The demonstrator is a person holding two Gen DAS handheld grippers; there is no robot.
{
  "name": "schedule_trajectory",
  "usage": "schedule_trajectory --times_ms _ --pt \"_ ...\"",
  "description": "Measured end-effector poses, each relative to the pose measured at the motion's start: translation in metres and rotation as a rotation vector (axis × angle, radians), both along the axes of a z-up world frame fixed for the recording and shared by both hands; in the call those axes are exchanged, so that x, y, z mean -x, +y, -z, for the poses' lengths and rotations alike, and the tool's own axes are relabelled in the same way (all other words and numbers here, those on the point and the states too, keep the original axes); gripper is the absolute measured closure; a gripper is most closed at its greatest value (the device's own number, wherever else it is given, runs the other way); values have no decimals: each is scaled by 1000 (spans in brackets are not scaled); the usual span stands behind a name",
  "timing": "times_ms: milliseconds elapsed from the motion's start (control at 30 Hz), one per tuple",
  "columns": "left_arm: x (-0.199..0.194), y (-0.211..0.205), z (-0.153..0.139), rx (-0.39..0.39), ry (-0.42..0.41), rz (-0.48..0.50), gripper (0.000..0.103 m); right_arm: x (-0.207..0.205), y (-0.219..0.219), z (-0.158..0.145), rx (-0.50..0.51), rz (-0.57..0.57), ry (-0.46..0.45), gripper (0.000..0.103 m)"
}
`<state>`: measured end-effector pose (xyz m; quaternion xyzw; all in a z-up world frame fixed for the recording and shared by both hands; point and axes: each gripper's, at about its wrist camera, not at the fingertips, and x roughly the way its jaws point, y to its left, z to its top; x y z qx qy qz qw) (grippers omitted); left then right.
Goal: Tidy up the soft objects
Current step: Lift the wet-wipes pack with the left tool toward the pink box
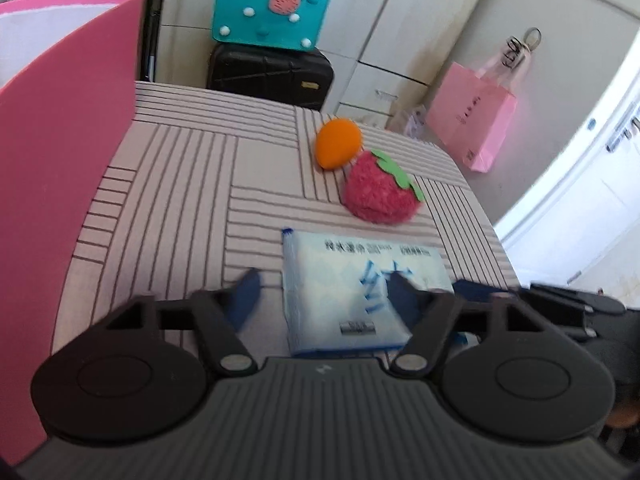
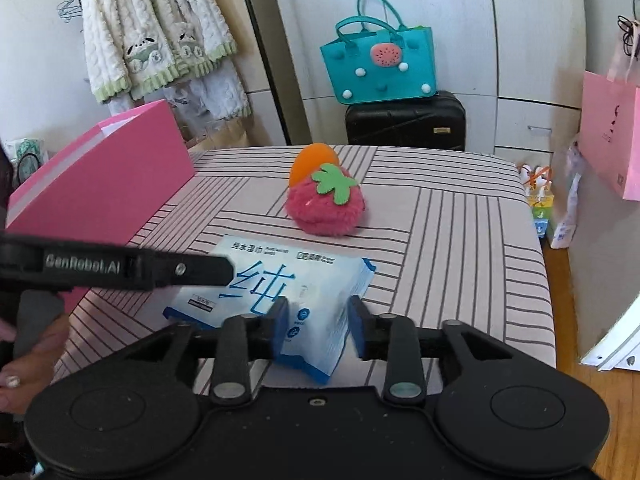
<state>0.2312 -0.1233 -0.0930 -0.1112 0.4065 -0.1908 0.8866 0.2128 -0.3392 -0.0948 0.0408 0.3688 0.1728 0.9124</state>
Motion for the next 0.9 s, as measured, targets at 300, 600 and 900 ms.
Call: schedule_trajectory --times_ms 300,600,900 --pt "15 -19 2 -119 -82 44 51 0 2 6 -48 5 17 55" --pt "25 -14 -7 -110 -68 64 73 4 9 4 -53 1 13 70" --pt "51 -1 -23 -69 -21 135 75 26 22 -6 -7 2 23 66"
